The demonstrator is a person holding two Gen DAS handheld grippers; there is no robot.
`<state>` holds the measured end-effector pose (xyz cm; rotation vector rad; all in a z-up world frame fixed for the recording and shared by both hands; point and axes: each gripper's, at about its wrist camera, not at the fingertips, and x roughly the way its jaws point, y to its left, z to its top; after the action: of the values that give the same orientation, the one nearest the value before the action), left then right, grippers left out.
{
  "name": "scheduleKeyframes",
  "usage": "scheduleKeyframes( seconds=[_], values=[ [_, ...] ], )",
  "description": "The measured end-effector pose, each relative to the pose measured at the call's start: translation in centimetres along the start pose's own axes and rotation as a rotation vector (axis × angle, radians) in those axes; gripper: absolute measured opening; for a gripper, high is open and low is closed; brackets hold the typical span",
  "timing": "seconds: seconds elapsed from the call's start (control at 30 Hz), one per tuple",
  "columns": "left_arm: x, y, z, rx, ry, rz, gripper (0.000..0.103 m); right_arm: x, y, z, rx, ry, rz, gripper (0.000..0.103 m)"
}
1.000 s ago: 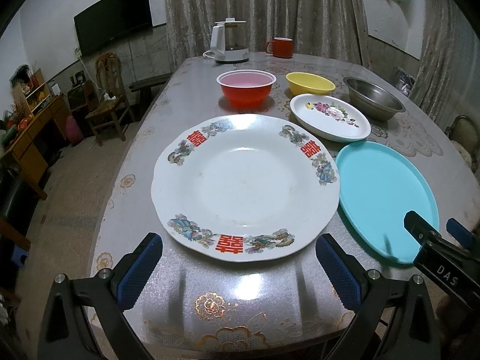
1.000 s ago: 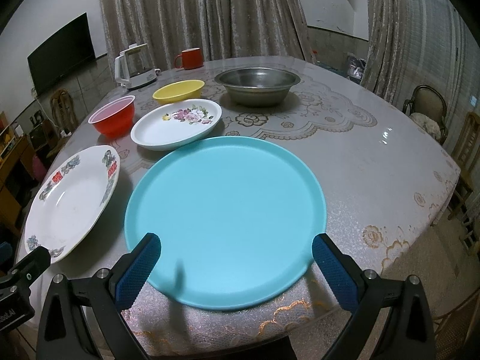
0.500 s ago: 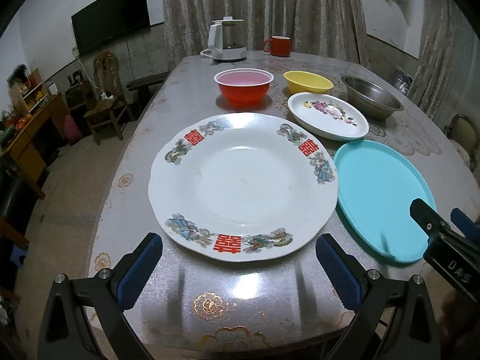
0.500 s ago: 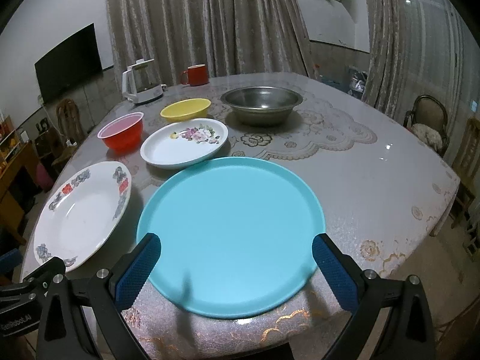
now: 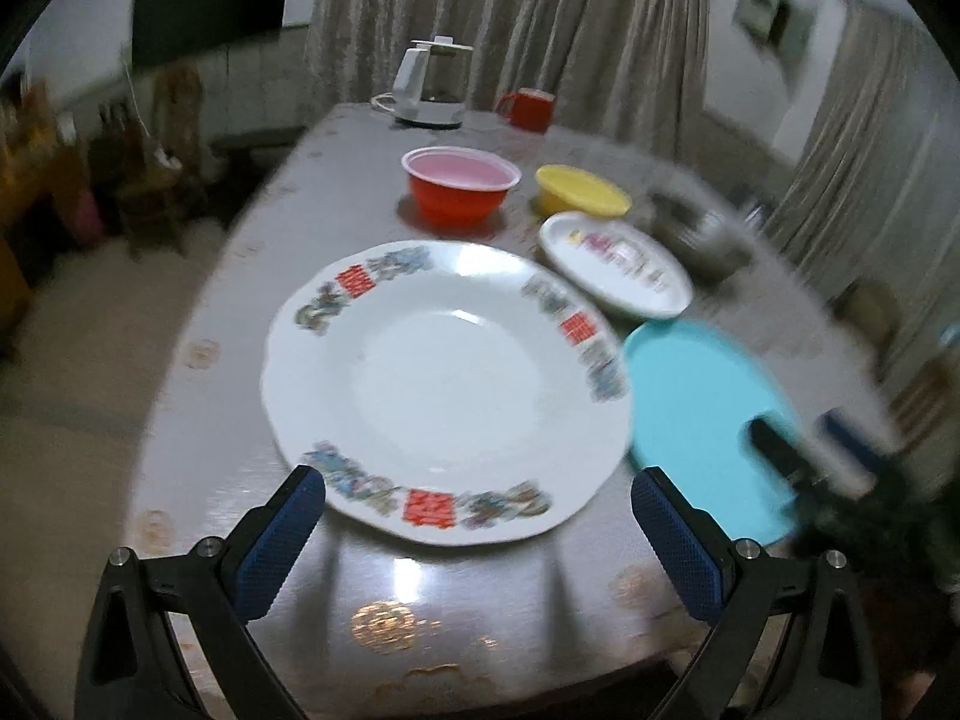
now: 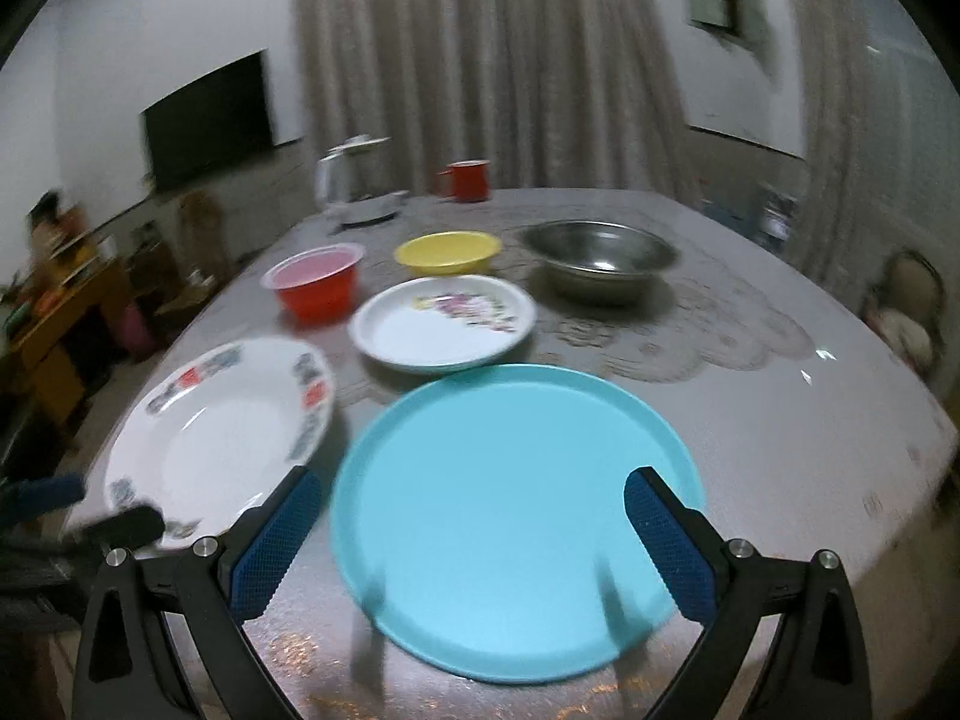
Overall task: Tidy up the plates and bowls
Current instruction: 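Grasp the rim of the large white plate with the right gripper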
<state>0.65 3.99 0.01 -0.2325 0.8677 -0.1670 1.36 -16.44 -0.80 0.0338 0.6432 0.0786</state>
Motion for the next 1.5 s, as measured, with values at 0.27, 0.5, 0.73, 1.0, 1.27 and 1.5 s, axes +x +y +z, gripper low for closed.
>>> scheduleKeyframes(
  seconds=[0.27, 0.5, 0.73, 1.0, 1.27, 1.5],
  values=[
    [-1.4, 4.5, 1.2, -0.187, -0.097, -0.16, 0.103, 1.7, 1.2, 1.4, -0.068, 0.034, 0.102, 0.103],
    [0.5, 8.4, 2.1, -0.3, -0.057, -0.11, 0.103, 4.7, 3.2, 3.2, -0.137, 0.089, 0.197, 0.086],
    [2.1, 9.6, 2.6, -0.294, -0.064, -0.047, 0.101, 8.5, 4.8, 3.9, -0.129, 0.168, 0.346, 0.074],
    [4.2, 9.5, 3.0, -0.232, -0.033, -0.123, 0.076, 12.3, 6.5, 3.9, -0.123, 0.245, 0.367, 0.053],
    [5.8, 9.2, 2.8, -0.204, 0.012, -0.157, 0.064, 14.1, 7.0, 3.6, -0.091, 0.301, 0.417, 0.04],
    [6.5, 8.4, 2.7, -0.123, -0.003, -0.137, 0.064, 13.9, 7.2, 3.6, -0.12, 0.279, 0.415, 0.04]
  ],
)
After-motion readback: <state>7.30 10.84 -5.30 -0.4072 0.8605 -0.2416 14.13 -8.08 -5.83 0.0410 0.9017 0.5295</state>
